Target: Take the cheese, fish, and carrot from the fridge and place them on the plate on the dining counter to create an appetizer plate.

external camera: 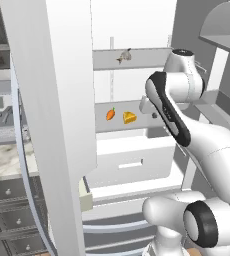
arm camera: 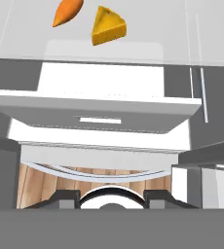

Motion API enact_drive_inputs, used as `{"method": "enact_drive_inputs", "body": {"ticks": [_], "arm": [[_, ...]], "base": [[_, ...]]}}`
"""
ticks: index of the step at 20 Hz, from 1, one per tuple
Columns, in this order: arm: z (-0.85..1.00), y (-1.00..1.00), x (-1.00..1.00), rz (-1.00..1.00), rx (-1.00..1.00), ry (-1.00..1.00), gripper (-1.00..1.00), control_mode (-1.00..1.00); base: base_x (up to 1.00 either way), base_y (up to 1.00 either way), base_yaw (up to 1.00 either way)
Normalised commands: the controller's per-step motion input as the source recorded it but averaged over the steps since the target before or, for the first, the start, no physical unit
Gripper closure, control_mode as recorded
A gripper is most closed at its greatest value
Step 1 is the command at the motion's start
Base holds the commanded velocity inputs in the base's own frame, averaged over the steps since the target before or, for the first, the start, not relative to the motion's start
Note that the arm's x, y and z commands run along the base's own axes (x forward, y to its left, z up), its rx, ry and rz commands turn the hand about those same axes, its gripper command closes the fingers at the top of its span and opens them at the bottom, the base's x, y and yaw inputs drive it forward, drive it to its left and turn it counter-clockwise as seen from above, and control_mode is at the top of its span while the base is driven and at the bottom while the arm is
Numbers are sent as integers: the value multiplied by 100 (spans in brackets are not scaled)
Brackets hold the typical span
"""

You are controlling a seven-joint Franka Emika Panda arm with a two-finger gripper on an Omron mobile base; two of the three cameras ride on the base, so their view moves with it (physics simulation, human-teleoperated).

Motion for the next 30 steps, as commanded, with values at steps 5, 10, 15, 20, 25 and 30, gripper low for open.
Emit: {"method": "enact_drive_inputs", "body": {"ticks": [5, 10, 15, 20, 25, 30], "arm": [[-5, 23, 0, 0, -3, 3, -100, -100], [-9, 43, 6, 0, -3, 0, -100, -100], [-16, 31, 44, -8, -1, 0, -100, -100], [-28, 10, 63, -16, -1, -3, -100, -100], [-39, 0, 51, -21, -3, -12, -100, -100], [-32, 0, 43, -20, -1, -15, -100, -100]], "base": [[0, 0, 0], [0, 0, 0], [0, 0, 0], [0, 0, 0], [0, 0, 0], [0, 0, 0]]}}
